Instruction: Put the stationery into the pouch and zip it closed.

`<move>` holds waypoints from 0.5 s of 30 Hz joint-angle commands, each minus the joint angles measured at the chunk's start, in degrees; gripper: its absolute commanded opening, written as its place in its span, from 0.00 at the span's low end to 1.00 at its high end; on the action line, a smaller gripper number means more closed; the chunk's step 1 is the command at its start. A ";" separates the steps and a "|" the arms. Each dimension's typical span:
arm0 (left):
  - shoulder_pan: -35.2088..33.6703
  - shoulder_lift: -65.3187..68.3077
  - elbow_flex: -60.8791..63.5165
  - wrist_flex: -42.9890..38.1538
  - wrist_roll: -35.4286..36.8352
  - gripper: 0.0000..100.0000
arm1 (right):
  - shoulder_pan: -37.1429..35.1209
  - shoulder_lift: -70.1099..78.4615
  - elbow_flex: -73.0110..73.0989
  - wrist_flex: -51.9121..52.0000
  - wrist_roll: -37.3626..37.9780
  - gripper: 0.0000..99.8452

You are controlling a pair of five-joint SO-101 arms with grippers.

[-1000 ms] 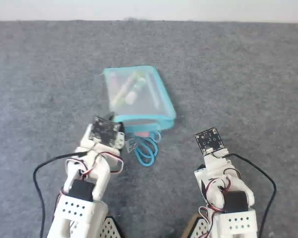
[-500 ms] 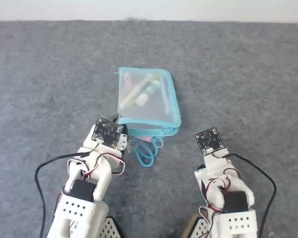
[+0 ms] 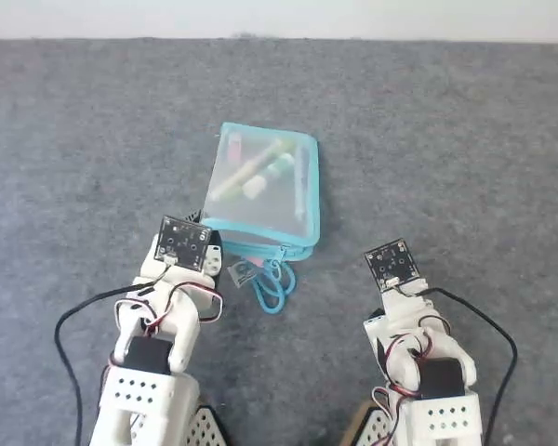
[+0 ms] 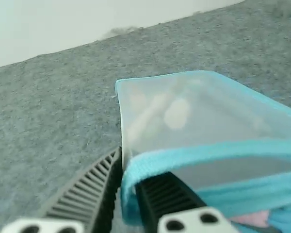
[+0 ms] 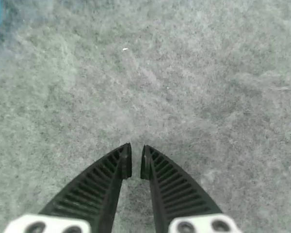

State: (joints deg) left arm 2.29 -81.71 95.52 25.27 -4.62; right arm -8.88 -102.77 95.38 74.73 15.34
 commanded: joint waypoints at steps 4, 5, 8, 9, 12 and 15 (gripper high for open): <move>0.09 0.44 -2.07 -2.46 4.66 0.01 | 1.27 -1.19 0.97 -5.23 1.67 0.05; 0.09 0.44 -2.07 -2.46 4.66 0.01 | 2.07 -1.27 0.97 -7.52 3.08 0.05; 0.09 0.44 -2.07 -2.46 4.75 0.01 | 1.71 -1.19 -1.41 -16.66 8.53 0.05; 0.09 0.44 -2.07 -2.46 4.75 0.01 | 1.63 -1.19 -2.81 -17.45 9.93 0.05; 0.09 0.44 -2.07 -2.46 4.75 0.01 | -0.04 -1.10 -8.44 -13.32 10.55 0.05; 0.09 0.44 -2.07 -2.46 4.84 0.01 | -3.91 -1.10 -12.57 -9.80 10.46 0.05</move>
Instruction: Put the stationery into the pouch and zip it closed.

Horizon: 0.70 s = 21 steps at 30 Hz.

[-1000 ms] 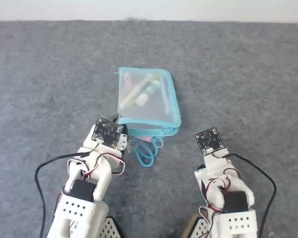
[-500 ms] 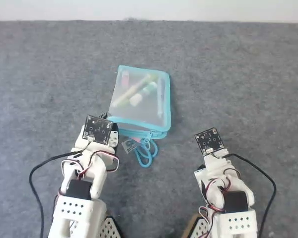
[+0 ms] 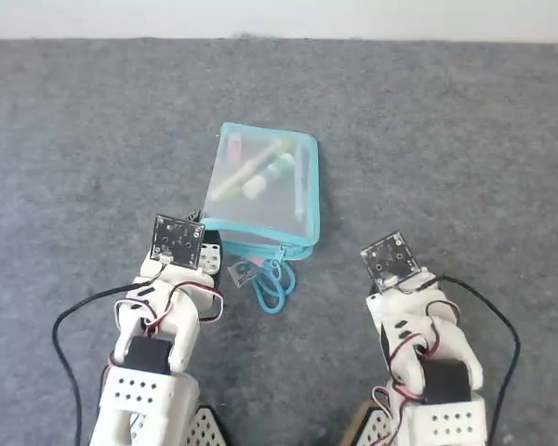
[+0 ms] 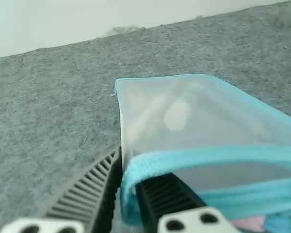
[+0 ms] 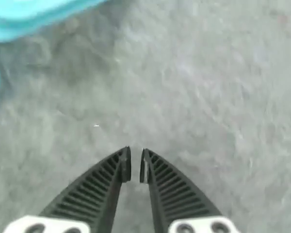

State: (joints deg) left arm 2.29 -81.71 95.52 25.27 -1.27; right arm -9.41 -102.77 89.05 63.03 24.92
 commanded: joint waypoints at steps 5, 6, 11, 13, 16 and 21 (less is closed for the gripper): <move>0.09 0.44 -2.07 -2.46 1.49 0.01 | -12.62 2.51 -11.43 5.41 1.14 0.16; 0.09 0.44 -2.07 -2.46 1.49 0.01 | -14.37 4.53 -12.57 5.49 1.32 0.19; 0.09 0.44 -2.07 -2.46 1.49 0.01 | -20.35 19.30 -19.43 2.15 4.57 0.33; 0.09 0.44 -2.07 -2.46 1.49 0.01 | -21.05 25.45 -22.15 -0.13 4.75 0.36; 0.09 0.44 -2.07 -2.46 1.49 0.01 | -22.20 32.75 -24.62 -3.56 4.84 0.39; 0.09 0.44 -2.07 -2.46 1.49 0.01 | -26.86 39.25 -25.49 -8.31 9.76 0.39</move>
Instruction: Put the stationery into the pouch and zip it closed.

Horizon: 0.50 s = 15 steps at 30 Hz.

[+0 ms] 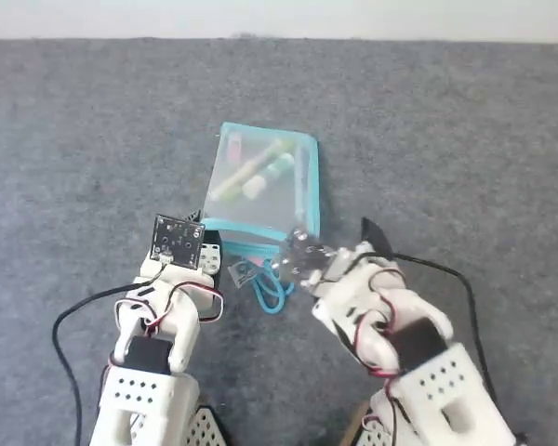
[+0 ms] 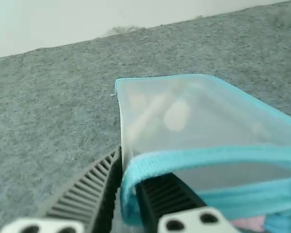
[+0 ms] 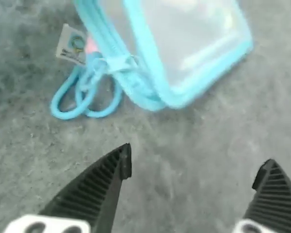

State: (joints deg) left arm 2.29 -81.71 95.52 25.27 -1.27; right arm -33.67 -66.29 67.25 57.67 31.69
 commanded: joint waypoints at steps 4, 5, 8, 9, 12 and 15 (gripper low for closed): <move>0.09 0.44 -2.07 -2.46 1.49 0.01 | -3.21 5.67 -3.69 -7.08 4.48 0.39; 0.09 0.44 -2.07 -2.46 1.49 0.01 | -3.21 6.37 -3.69 -7.96 4.48 0.39; 0.09 0.44 -2.07 -2.46 1.49 0.01 | -3.47 7.87 -5.01 -8.57 4.48 0.39; 0.09 0.44 -2.07 -2.46 1.49 0.01 | -3.47 7.87 -5.71 -8.22 4.48 0.39; 0.09 0.44 -2.15 -2.46 1.49 0.01 | -4.09 7.60 -8.00 -6.11 6.51 0.39; 0.09 0.44 -2.15 -2.46 1.49 0.01 | -7.34 8.22 -9.05 -5.49 8.35 0.39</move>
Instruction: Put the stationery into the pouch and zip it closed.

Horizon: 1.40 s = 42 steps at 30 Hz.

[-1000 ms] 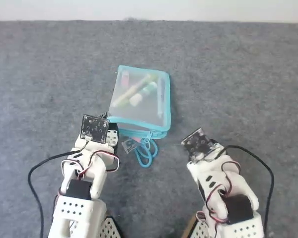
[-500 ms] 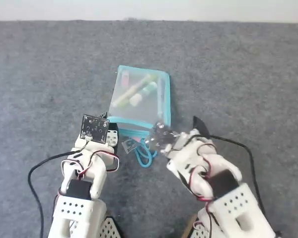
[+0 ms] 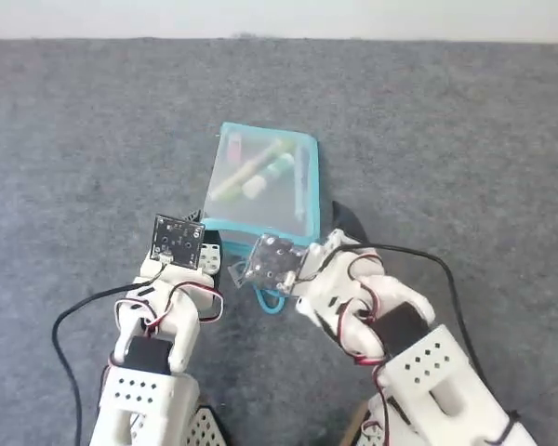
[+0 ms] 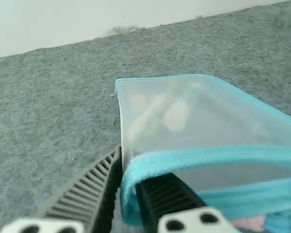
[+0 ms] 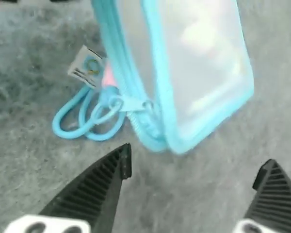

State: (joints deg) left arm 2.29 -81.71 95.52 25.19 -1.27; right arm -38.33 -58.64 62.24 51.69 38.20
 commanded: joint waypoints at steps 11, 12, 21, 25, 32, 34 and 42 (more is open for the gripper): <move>0.09 0.44 -2.15 -2.37 1.49 0.01 | -2.33 11.30 -4.40 -4.44 3.60 0.39; 0.09 0.44 -2.15 -2.37 1.49 0.01 | -1.54 12.18 -4.40 -5.32 3.60 0.39; 0.09 0.44 -2.15 -2.37 1.49 0.01 | -0.40 17.71 -8.35 -7.34 3.25 0.39; 0.09 0.44 -2.15 -2.37 1.49 0.01 | -0.48 21.76 -10.29 -7.69 3.16 0.39; 0.09 0.44 -2.15 -2.37 1.49 0.01 | -0.40 26.51 -10.81 -10.95 3.08 0.29; 0.09 0.44 -2.15 -2.37 1.49 0.01 | -0.40 26.77 -10.81 -11.38 3.08 0.24; 0.09 0.44 -2.59 -2.11 1.49 0.01 | 0.92 27.30 -11.87 -12.44 -3.43 0.15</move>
State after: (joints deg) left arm 1.93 -81.63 95.52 25.19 -1.27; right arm -38.68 -31.21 53.98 40.53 37.14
